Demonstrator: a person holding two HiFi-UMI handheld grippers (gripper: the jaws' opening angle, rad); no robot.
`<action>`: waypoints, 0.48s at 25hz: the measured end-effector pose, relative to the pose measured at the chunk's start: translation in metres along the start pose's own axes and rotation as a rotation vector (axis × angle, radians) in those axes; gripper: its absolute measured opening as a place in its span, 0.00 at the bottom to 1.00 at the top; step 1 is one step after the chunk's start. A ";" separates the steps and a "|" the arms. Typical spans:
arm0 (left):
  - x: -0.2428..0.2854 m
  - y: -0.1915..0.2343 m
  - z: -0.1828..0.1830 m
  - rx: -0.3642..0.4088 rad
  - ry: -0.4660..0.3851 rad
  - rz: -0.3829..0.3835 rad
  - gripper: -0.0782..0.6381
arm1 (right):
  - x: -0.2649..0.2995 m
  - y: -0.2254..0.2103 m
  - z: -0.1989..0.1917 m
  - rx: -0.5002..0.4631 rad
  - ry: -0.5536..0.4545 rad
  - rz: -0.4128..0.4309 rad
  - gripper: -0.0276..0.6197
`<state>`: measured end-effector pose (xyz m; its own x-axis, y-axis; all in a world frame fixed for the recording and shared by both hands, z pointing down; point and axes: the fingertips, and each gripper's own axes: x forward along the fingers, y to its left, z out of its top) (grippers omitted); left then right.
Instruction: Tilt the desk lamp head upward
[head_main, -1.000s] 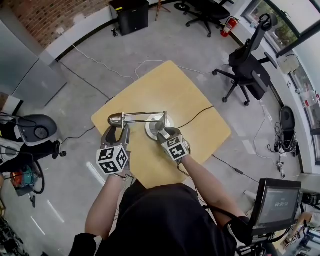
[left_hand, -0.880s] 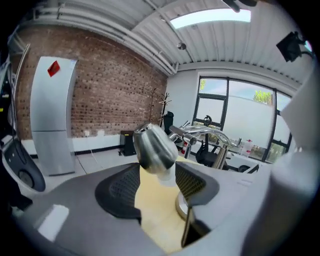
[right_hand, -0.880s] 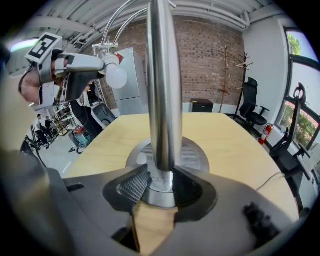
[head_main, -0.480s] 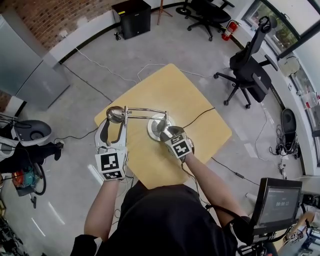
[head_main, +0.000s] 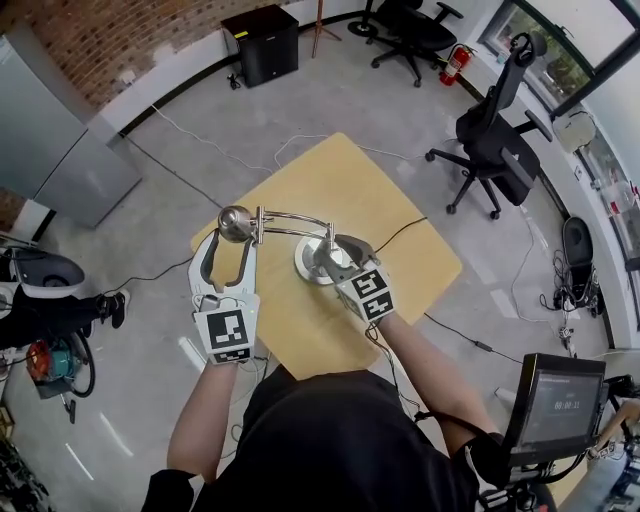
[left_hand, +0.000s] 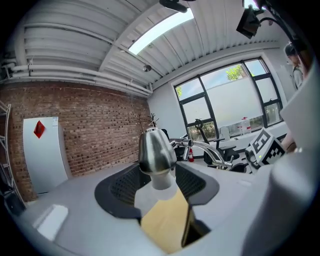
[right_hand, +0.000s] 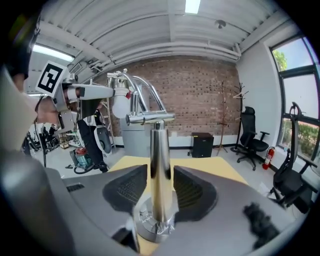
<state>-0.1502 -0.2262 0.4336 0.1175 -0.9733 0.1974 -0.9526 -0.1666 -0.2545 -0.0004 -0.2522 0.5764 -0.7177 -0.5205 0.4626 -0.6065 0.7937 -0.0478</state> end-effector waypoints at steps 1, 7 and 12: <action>0.000 0.000 0.002 0.002 -0.005 -0.004 0.43 | 0.001 0.000 -0.001 0.000 0.002 -0.003 0.30; -0.010 -0.010 0.026 0.088 -0.067 -0.010 0.43 | -0.003 0.005 -0.006 -0.045 0.031 -0.006 0.25; -0.010 -0.017 0.046 0.228 -0.081 -0.005 0.43 | -0.001 0.004 -0.004 -0.038 0.034 -0.006 0.25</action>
<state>-0.1227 -0.2214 0.3924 0.1533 -0.9803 0.1246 -0.8652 -0.1941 -0.4623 -0.0005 -0.2472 0.5797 -0.7014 -0.5151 0.4927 -0.5972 0.8020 -0.0118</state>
